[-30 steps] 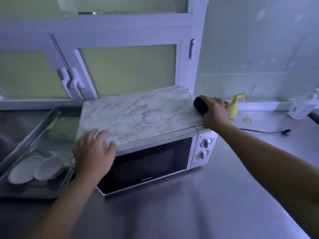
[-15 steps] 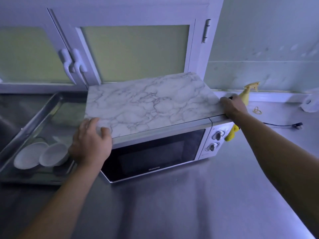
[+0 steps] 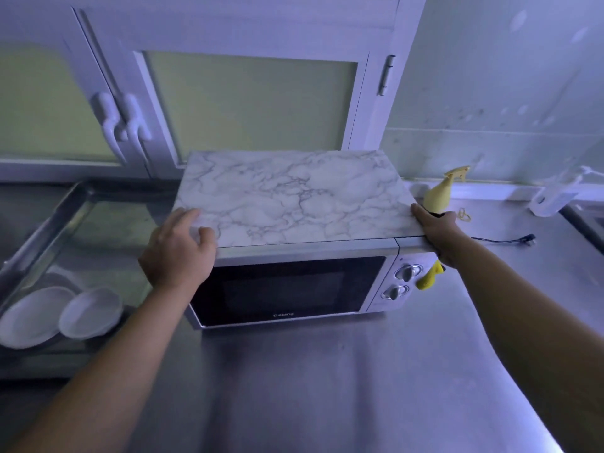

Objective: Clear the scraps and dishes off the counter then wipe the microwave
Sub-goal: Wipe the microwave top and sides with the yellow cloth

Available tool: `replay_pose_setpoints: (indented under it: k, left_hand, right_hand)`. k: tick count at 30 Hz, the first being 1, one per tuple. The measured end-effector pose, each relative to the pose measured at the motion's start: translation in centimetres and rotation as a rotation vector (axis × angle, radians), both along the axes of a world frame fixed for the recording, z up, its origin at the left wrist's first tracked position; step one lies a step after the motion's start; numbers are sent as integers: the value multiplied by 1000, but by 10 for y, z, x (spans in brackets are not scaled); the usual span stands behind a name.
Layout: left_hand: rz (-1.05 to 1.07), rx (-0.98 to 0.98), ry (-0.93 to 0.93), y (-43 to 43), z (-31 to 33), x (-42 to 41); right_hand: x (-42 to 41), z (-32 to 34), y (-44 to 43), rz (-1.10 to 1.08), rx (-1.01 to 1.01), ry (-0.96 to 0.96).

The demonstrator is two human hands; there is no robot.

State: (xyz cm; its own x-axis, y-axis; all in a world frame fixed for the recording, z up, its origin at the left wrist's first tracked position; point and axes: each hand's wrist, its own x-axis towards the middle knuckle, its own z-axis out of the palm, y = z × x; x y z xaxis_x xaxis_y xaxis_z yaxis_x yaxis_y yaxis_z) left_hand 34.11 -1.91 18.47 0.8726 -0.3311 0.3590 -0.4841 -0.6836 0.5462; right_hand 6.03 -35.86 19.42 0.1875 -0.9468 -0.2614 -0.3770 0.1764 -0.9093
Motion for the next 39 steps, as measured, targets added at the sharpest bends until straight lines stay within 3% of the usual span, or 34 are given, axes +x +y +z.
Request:
replay_pose_setpoints:
  k: [10,21,28,30,33,34,36,38,39]
  left_hand:
    - [-238,145,-7,-34,12,92]
    - [-234,184,-21,-15,8,71]
    - [-314,230,8,3,2,65]
    - [-344,138,24,11,8,63]
    - [-390,-252,-197,34,3,16]
    - [-467,-376,-171,39,-2,-14]
    - [-698,-472,164,37,-13,-80]
    - [-882,-406,506,27,-29,-139]
    - [-964,-355,558,22,-37,-163]
  right_hand:
    - [5,-12,70,-285,56,1]
    - [0,-8,64,-307,-20,-128]
    - [-9,1,79,-544,-273,-42]
    - [-25,11,91,-608,-305,-65]
    - [-59,21,115,-656,-329,-90]
    - [-70,25,125,-680,-316,-114]
    - [-88,27,146,-730,-255,-172]
    - [-104,24,167,-757,-113,-276]
    - [-111,22,176,-751,-11,-356]
